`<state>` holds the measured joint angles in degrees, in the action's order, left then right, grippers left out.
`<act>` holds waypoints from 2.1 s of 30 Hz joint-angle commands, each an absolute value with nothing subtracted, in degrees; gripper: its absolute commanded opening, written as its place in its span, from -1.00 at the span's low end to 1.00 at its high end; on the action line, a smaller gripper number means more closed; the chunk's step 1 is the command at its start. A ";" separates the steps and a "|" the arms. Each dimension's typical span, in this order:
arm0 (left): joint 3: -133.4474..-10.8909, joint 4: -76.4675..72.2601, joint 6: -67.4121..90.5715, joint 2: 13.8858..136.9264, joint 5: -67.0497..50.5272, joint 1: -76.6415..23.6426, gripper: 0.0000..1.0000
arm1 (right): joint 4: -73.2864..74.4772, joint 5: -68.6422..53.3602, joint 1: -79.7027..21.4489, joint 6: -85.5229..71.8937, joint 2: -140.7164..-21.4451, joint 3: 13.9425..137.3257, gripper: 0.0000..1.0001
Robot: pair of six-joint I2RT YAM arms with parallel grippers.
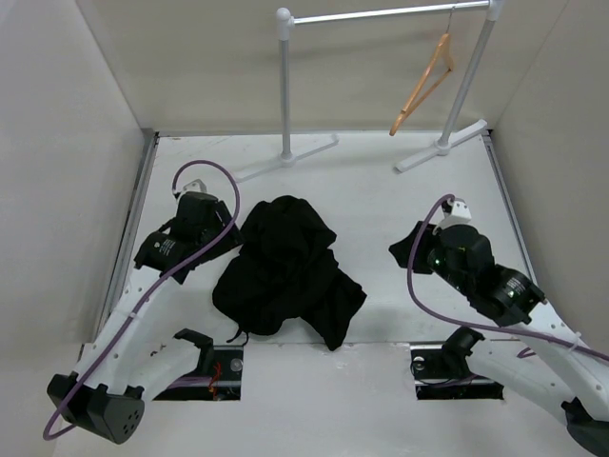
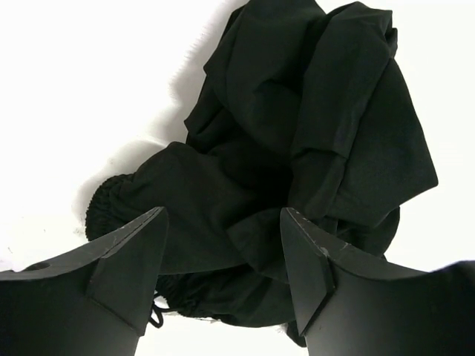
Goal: Place the trousers on the hanger
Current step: Flatten out the trousers at the center of the board.
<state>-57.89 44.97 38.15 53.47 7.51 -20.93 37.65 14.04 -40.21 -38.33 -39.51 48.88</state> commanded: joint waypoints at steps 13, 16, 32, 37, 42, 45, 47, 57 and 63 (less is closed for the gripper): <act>-60.47 39.03 34.63 60.98 6.50 -38.35 0.09 | 46.50 10.29 -48.20 -44.99 -41.57 44.05 0.18; -58.72 35.78 34.80 64.06 6.50 -40.47 0.38 | 42.21 5.56 -48.73 -47.45 -44.28 41.05 0.35; -60.54 25.56 37.09 70.16 7.56 -32.66 -0.92 | 8.86 -2.20 -49.53 -45.54 -75.49 47.07 -0.94; -73.45 37.68 38.84 58.99 7.82 -27.38 -0.95 | 20.90 3.33 -49.52 -34.83 -79.44 76.13 -0.96; -77.96 44.64 43.85 52.22 12.56 -26.85 -0.95 | 26.10 6.59 -49.00 -30.59 -89.89 104.73 -0.28; -76.04 45.87 44.82 49.66 16.16 -26.33 -0.94 | 29.16 6.59 -47.68 -30.85 -95.17 111.34 0.38; -73.75 46.76 45.35 48.61 16.70 -25.10 -0.94 | 31.63 7.20 -48.11 -31.29 -95.19 108.48 0.43; -62.15 42.64 45.17 47.02 13.98 -14.73 -0.94 | 14.88 1.50 -61.65 -44.11 -86.31 65.24 -0.31; -60.03 39.90 45.35 48.60 12.92 -13.05 -0.94 | 1.50 -1.48 -61.40 -47.54 -95.69 59.77 0.41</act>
<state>-60.34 43.97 44.95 48.40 13.50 -13.69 14.61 1.23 -63.20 -43.81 -91.94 59.16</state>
